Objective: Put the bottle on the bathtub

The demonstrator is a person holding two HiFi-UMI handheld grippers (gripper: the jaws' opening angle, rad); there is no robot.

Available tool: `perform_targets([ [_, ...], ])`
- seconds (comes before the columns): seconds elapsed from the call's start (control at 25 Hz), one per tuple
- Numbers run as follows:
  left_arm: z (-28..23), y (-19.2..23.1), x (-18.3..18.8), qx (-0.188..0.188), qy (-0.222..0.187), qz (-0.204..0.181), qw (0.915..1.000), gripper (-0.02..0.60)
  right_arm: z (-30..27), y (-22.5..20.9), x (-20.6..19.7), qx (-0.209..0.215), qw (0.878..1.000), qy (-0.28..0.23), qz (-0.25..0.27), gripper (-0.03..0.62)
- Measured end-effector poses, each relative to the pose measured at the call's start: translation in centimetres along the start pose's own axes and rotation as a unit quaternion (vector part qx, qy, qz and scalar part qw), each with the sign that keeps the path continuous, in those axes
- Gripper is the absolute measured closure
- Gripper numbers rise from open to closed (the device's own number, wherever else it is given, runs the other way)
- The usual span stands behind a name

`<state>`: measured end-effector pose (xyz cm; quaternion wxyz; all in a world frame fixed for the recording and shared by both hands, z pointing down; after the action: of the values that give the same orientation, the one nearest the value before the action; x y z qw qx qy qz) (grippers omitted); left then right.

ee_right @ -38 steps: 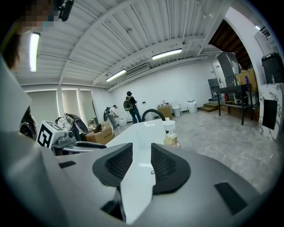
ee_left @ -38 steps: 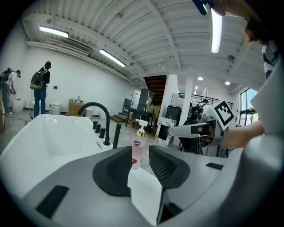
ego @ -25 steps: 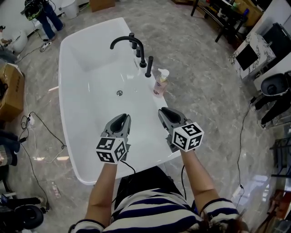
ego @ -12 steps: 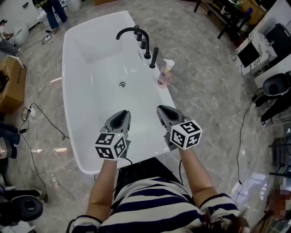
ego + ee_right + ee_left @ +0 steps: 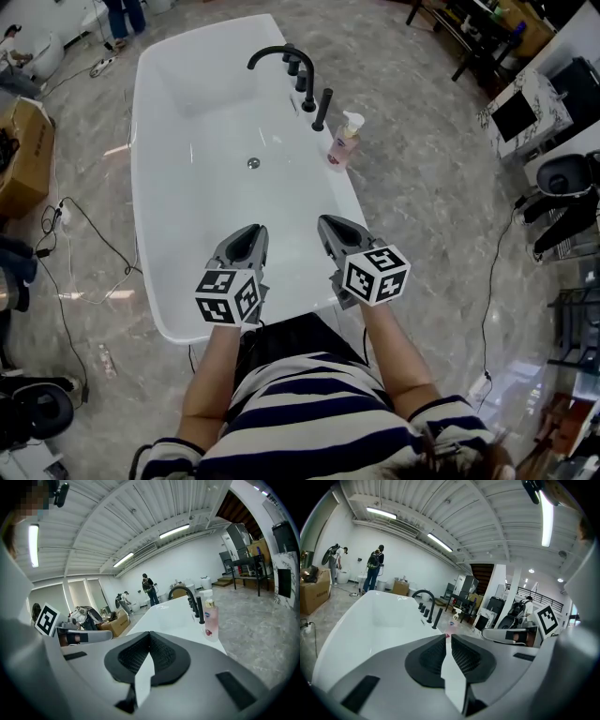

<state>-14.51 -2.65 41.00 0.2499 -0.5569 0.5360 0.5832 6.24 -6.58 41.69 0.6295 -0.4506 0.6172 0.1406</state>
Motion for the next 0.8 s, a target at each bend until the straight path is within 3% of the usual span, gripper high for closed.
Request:
perform_targets([
  [0.8, 1.8, 1.0, -0.4, 0.028, 0.007, 0.005, 0.9996, 0.534, -0.5, 1.2, -0.6, 0.011, 1.0, 0.021, 0.004, 0.568],
])
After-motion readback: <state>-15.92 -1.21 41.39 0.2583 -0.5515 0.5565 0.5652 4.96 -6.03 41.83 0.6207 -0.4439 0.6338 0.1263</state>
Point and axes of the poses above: the fingertips, and each gripper's own axes: z backward along the fingers, y to its left, x out of its top, the point moved 8 cm from there along z, backward along the fingers, and after that the axes turned 13 degrees about -y, right-handed, at the moved point
